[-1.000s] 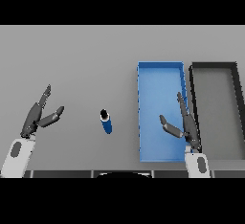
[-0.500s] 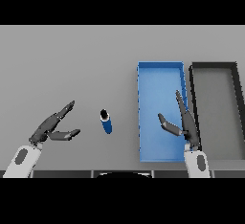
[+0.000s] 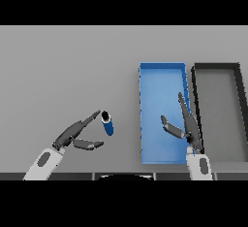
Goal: Pick up the blue pipe and place it into the blue bin.
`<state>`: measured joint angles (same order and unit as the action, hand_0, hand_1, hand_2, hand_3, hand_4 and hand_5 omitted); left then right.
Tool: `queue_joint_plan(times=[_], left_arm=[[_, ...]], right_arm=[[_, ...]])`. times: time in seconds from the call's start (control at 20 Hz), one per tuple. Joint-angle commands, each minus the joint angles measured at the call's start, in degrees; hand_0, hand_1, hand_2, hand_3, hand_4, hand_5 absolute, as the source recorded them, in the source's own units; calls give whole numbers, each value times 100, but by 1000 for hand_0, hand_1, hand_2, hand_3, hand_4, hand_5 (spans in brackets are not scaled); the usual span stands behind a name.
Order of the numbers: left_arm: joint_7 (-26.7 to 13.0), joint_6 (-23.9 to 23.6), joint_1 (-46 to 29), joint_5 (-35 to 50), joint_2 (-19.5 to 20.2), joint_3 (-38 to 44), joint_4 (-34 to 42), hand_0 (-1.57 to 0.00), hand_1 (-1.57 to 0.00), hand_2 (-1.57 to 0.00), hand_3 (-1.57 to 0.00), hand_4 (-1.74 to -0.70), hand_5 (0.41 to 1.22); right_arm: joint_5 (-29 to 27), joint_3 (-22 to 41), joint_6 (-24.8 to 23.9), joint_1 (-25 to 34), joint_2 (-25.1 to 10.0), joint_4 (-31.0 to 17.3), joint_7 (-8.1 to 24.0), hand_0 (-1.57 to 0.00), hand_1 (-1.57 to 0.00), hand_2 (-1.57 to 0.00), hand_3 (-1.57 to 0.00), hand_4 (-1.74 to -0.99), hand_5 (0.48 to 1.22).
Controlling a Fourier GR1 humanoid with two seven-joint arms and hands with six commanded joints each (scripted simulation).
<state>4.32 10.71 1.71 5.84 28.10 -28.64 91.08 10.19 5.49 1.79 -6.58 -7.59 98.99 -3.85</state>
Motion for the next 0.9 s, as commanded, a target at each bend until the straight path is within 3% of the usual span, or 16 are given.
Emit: queue_joint_plan(times=[0.0,0.3,0.5,0.6,0.75,0.85], left_arm=[[95,-18,60,-82,-134,-68,-112,1,1,1,1,-1154,459],[121,-171,508,-300,-838,-234,-777,1,1,1,1,-1120,456],[12,-409,711,-691,-1056,-364,-1133,1,1,1,1,-1051,418],[162,-332,752,-571,-1236,-357,-1278,1,1,1,1,-1078,428],[332,-285,837,-376,-1416,-263,-1385,1,0,-54,-40,-1140,502],[452,-230,751,-179,-1555,-224,-1386,-10,-156,-308,-276,-1243,613]], right_arm=[[16,0,-11,23,7,-35,32,1,1,1,1,-1214,624],[38,12,-7,-30,4,-2,-13,1,1,1,1,-1211,634],[32,-52,-27,-109,-56,32,-119,1,1,1,1,-1221,645],[56,-53,-39,-115,-62,1,-125,1,1,1,1,-1207,646],[86,-19,-24,-192,-59,24,-234,1,1,1,1,-1210,653],[-4,-91,21,-127,-113,-32,-196,1,1,1,1,-1217,655]])
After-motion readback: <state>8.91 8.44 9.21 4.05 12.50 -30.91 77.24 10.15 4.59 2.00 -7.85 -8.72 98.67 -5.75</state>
